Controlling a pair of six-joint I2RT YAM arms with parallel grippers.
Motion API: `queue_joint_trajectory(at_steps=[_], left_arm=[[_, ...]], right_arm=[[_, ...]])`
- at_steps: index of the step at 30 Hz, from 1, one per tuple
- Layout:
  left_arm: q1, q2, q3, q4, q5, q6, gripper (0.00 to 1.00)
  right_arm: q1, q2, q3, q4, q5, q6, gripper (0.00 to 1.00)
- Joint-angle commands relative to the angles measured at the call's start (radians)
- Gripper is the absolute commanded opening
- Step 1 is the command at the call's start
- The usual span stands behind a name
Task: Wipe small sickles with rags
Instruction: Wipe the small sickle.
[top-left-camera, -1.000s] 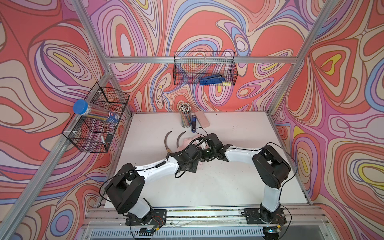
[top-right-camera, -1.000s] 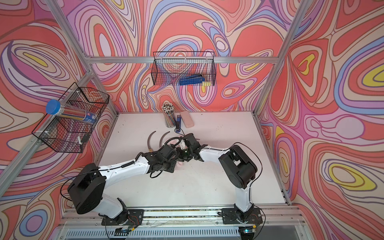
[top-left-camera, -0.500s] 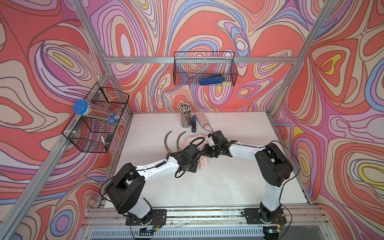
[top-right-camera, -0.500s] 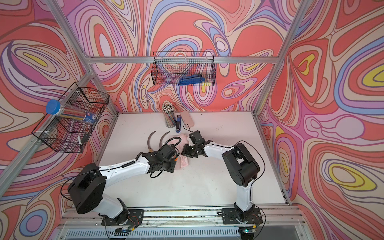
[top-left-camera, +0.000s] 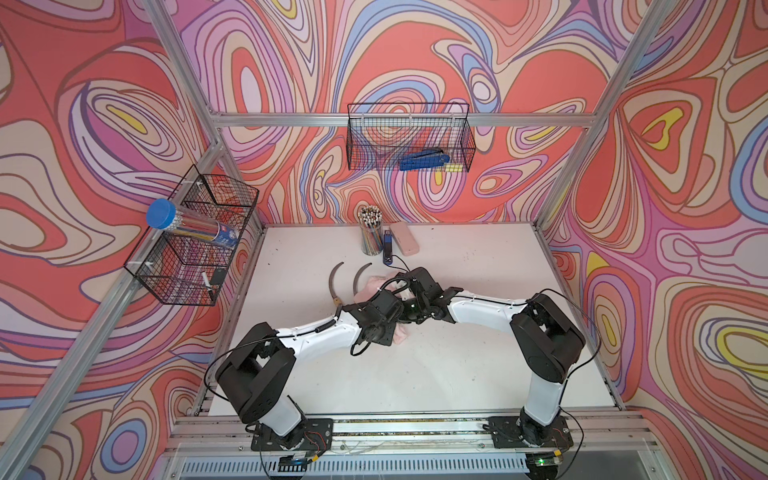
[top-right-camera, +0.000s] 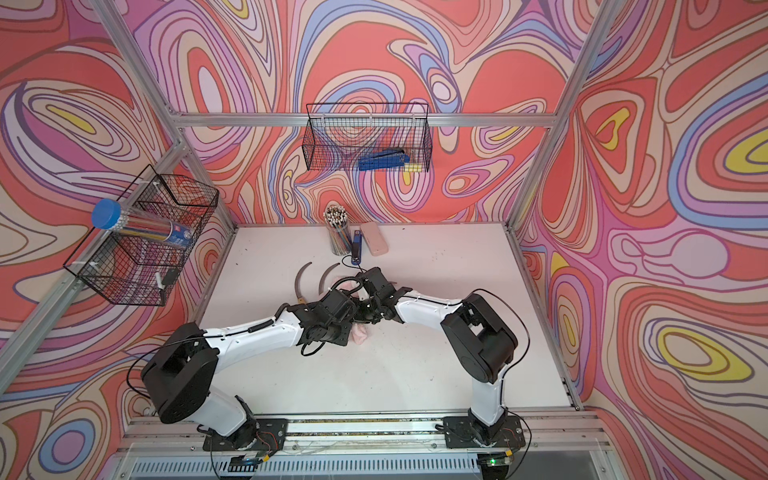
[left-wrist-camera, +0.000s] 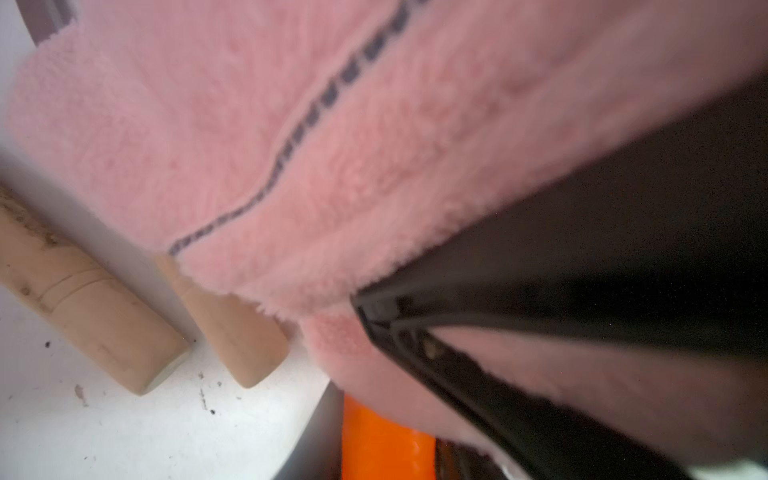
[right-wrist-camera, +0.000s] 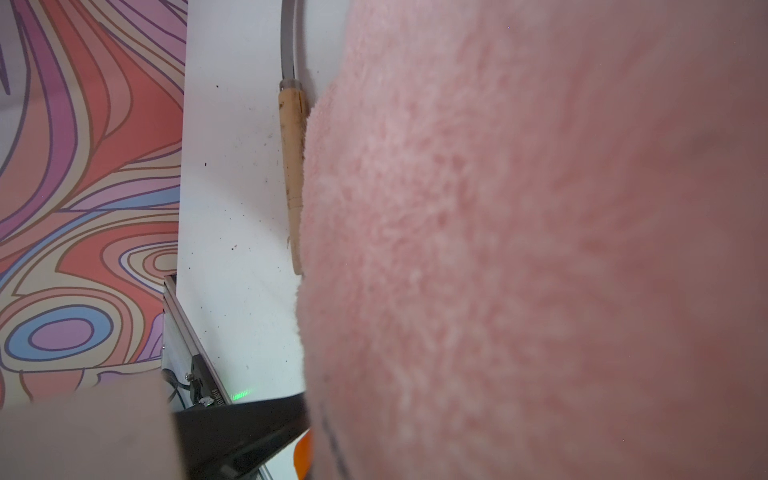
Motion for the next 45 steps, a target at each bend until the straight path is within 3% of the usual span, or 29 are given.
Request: queue_joint_trajectory(at_steps=[1,11,16,25,33,39,45], left_arm=[[0.003,0.004,0.026,0.032,-0.018,-0.005,0.00],[0.002,-0.004,0.020,0.035,-0.005,-0.010,0.00],[0.002,-0.002,0.022,0.034,-0.004,-0.010,0.00],[0.002,-0.008,0.020,0.031,-0.018,-0.008,0.00],[0.002,-0.004,0.022,0.032,-0.013,-0.008,0.00],[0.002,-0.011,0.020,0.034,-0.005,-0.009,0.00],[0.002,-0.010,0.020,0.034,-0.004,-0.009,0.00]], right_arm=[[-0.017,0.042,-0.004,0.045,-0.064,0.024,0.00],[-0.177,0.061,-0.010,-0.003,0.019,0.017,0.00],[-0.154,0.044,-0.013,0.030,-0.027,0.005,0.00],[-0.012,0.055,0.025,0.031,-0.036,-0.020,0.00],[-0.103,0.111,-0.015,0.080,-0.066,0.041,0.00],[-0.135,0.101,0.003,-0.002,0.057,-0.017,0.00],[-0.020,0.075,0.016,0.011,0.077,-0.044,0.00]])
